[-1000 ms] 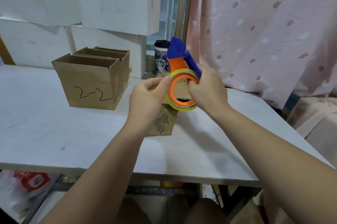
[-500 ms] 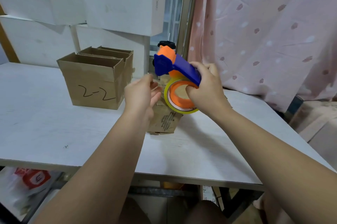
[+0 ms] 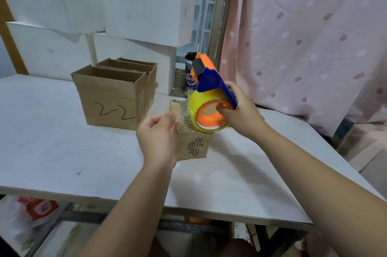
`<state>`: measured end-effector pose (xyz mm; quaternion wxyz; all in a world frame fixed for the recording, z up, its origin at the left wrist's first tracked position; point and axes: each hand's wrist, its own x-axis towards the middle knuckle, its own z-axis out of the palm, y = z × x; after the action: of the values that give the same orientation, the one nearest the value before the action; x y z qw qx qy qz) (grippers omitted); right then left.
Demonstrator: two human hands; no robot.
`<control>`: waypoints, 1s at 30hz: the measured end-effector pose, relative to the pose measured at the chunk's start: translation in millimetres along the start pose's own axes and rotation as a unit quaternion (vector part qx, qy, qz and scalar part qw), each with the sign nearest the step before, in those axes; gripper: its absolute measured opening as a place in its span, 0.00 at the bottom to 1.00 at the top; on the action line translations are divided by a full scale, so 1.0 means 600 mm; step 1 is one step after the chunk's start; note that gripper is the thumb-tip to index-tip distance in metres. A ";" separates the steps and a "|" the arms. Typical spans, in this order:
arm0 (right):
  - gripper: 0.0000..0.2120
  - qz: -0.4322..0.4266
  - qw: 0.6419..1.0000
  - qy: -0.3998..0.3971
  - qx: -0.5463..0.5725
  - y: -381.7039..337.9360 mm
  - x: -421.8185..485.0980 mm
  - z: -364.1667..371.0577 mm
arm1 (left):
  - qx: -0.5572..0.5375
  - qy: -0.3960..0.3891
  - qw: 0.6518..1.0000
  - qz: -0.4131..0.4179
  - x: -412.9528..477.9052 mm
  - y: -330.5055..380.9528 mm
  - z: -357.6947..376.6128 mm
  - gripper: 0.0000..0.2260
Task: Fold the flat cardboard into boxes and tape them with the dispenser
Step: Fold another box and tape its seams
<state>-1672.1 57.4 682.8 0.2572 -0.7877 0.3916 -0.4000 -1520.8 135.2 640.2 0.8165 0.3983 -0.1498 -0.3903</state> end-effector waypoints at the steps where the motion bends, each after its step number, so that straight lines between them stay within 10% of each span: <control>1: 0.24 0.001 1.000 0.003 0.009 0.000 -0.001 0.002 | -0.003 0.015 1.000 -0.010 -0.005 -0.002 -0.003 0.06; 11: 0.17 0.159 0.962 0.034 0.219 0.002 -0.003 0.035 | 0.011 0.030 0.995 -0.091 -0.030 -0.019 -0.020 0.07; 30: 0.20 0.172 0.930 -0.050 0.320 0.008 -0.004 0.008 | 0.153 0.042 0.987 -0.008 0.010 -0.060 -0.043 0.15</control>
<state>-1670.6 57.2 675.6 0.5801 -0.6027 0.3591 -0.4139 -1521.3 130.9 595.6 0.7487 0.5355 -0.1699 -0.3518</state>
